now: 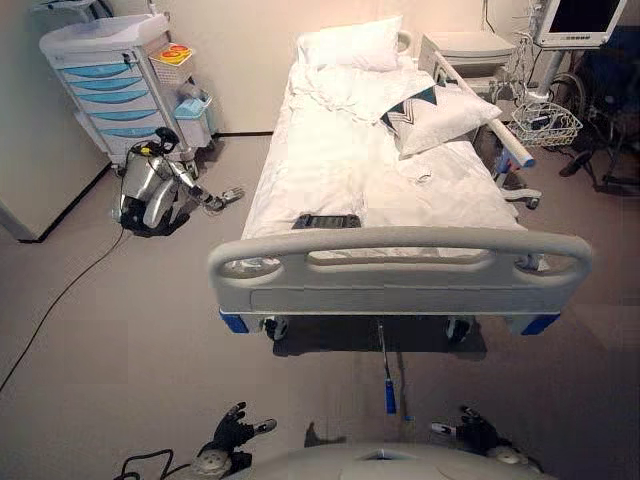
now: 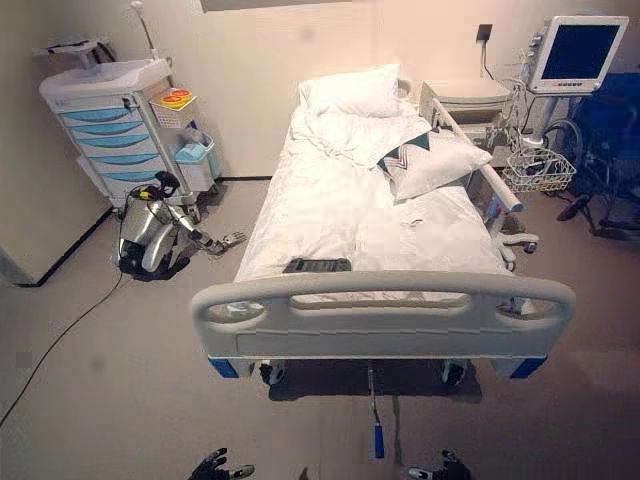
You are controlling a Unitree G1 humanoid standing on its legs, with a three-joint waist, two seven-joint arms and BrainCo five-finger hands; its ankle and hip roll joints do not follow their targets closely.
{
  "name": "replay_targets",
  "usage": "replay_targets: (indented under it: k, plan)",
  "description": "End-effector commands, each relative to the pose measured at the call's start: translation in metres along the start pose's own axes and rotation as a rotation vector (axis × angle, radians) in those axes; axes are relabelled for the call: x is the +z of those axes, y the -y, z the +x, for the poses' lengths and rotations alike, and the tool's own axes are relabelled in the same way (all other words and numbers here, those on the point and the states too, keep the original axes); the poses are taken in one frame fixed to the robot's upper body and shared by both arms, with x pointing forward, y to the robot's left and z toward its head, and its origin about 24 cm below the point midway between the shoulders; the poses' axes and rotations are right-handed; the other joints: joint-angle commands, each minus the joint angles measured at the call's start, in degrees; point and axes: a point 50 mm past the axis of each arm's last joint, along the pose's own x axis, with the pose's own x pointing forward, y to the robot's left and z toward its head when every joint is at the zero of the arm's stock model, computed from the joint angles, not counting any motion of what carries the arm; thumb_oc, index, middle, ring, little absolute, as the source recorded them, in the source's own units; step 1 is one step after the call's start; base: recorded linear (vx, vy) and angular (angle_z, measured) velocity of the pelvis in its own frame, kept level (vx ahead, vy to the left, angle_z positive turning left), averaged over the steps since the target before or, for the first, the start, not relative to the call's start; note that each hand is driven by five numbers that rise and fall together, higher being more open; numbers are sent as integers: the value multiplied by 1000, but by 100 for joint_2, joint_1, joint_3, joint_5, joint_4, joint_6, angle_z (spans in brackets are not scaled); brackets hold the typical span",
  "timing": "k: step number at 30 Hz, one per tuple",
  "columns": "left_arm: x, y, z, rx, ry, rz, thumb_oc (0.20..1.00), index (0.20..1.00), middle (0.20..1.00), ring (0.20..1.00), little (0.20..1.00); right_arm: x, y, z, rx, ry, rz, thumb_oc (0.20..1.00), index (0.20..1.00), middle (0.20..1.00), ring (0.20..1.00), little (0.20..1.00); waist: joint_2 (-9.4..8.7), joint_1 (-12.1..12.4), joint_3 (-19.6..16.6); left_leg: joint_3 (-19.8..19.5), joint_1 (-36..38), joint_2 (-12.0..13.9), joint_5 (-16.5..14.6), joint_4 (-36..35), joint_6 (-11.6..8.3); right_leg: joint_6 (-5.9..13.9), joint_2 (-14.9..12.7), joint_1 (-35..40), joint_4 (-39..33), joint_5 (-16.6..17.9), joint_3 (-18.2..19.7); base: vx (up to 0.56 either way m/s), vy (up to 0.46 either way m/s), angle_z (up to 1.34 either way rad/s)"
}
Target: Raise the hospital bed
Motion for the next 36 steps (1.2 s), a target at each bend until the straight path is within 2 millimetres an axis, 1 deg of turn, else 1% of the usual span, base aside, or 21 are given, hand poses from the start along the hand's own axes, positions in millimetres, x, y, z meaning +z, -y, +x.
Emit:
replay_targets:
  k: [1, 9, 16, 22, 24, 25, 26, 27, 28, 29, 31, 32, 33, 34, 35, 36]
  plan:
    - [26, -14, 7, 26, 81, -20, 1000, 1000, 1000, 1000, 1000, 27, -9, 6, 29, 76, -3, 1000, 1000, 1000, 1000, 1000, -423, 59, 156, -52, 212, -285, -160, 6, 138, 548, -331, 129, 51, 18, 9, 45, -22, 18]
    - [22, -13, 6, 22, 64, -46, 1000, 1000, 1000, 1000, 1000, 22, -6, 5, 26, 60, 4, 1000, 1000, 1000, 1000, 1000, -439, 75, 161, -84, 248, -280, -182, 8, 142, 547, -332, 183, 51, 0, -26, 0, 0, 0]
    - [16, -9, 6, 5, 28, 15, 1000, 1000, 1000, 1000, 1000, 21, -7, 5, 32, 49, -9, 1000, 1000, 1000, 1000, 1000, -452, 81, 105, -109, 264, -266, -199, 37, 147, 547, -326, 231, 51, -12, -47, 0, 0, 0]
    - [17, -9, 6, 1, 26, 26, 1000, 1000, 1000, 1000, 1000, 20, -8, 5, 39, 41, -3, 1000, 1000, 1000, 1000, 1000, -458, 99, 80, -138, 260, -265, -208, 56, 155, 545, -324, 244, 51, -14, -65, 0, 0, 0]
    - [24, -11, 7, 12, 60, 15, 1000, 1000, 1000, 1000, 1000, 26, -9, 6, 38, 61, 1, 1000, 1000, 1000, 1000, 1000, -457, 112, 107, -157, 215, -276, -198, 75, 161, 536, -319, 206, 51, -2, -51, -17, -12, 1]
    - [35, -13, 9, 22, 101, 0, 1000, 1000, 1000, 1000, 1000, 34, -9, 7, 36, 88, -5, 1000, 1000, 1000, 1000, 1000, -455, 117, 154, -164, 159, -280, -177, 90, 161, 529, -321, 158, 70, 6, -33, -36, -13, 1]
    - [35, -13, 9, 22, 101, 0, 1000, 1000, 1000, 1000, 1000, 34, -9, 7, 36, 88, -5, 1000, 1000, 1000, 1000, 1000, -455, 116, 153, -165, 156, -281, -177, 91, 162, 529, -321, 155, 70, 6, -33, -114, -21, 0]
    - [63, -16, 10, 29, 220, -36, 1000, 1000, 1000, 1000, 1000, 51, -7, 8, 29, 142, 3, 1000, 1000, 1000, 1000, 1000, -448, 115, 302, -189, -17, -288, -137, 157, 158, 524, -328, -14, 136, 31, -23, -88, -14, 0]
    - [63, -16, 10, 29, 220, -36, 1000, 1000, 1000, 1000, 1000, 51, -7, 9, 29, 142, 3, 1000, 1000, 1000, 1000, 1000, -448, 114, 298, -191, -25, -289, -138, 162, 158, 524, -328, -21, 139, 30, -24, -292, -19, 1]
    - [110, -20, 7, 22, 415, -70, 1000, 1000, 1000, 1000, 1000, 83, -1, 9, 13, 242, 26, 1000, 1000, 1000, 1000, 1000, -408, 108, 601, -212, -378, -305, -71, 290, 158, 509, -349, -425, 340, 64, 28, -301, -1, 4]
    - [150, -22, -5, -11, 594, -69, 1000, 1000, 1000, 1000, 1000, 107, 4, 8, 7, 328, 45, 1000, 1000, 1000, 1000, 1000, -348, 114, 820, -250, -731, -323, -6, 418, 153, 492, -362, -807, 548, 83, 33, -295, -5, 7]
    - [175, -20, -17, -52, 712, -52, 1000, 1000, 1000, 1000, 1000, 121, 10, 6, -5, 372, 65, 1000, 1000, 1000, 1000, 1000, -293, 120, 1002, -290, -970, -341, 27, 503, 151, 487, -374, -1051, 666, 93, 18, -151, -7, 7]
    - [175, -20, -17, -52, 711, -52, 1000, 1000, 1000, 1000, 1000, 121, 10, 6, -5, 372, 66, 1000, 1000, 1000, 1000, 1000, -294, 117, 991, -293, -992, -341, 22, 516, 151, 486, -375, -1071, 678, 88, 17, -270, -11, 8]
    - [208, -19, -35, -111, 854, 8, 1000, 1000, 1000, 1000, 1000, 146, 20, 3, -27, 447, 99, 1000, 1000, 1000, 1000, 1000, -200, 138, 1240, -348, -1418, -356, 86, 676, 135, 478, -393, -1450, 828, 105, -13, -163, -9, 8]
    - [208, -19, -35, -111, 854, 8, 1000, 1000, 1000, 1000, 1000, 146, 20, 3, -26, 447, 100, 1000, 1000, 1000, 1000, 1000, -200, 137, 1229, -351, -1441, -356, 83, 688, 135, 477, -394, -1469, 837, 103, -15, -263, -29, 14]
    - [245, -12, -64, -196, 1032, 124, 1000, 1000, 1000, 1000, 1000, 171, 27, -2, -39, 520, 126, 1000, 1000, 1000, 1000, 1000, -118, 148, 1444, -402, -1794, -371, 113, 818, 129, 483, -395, -1805, 932, 119, -35, -177, -18, 12]
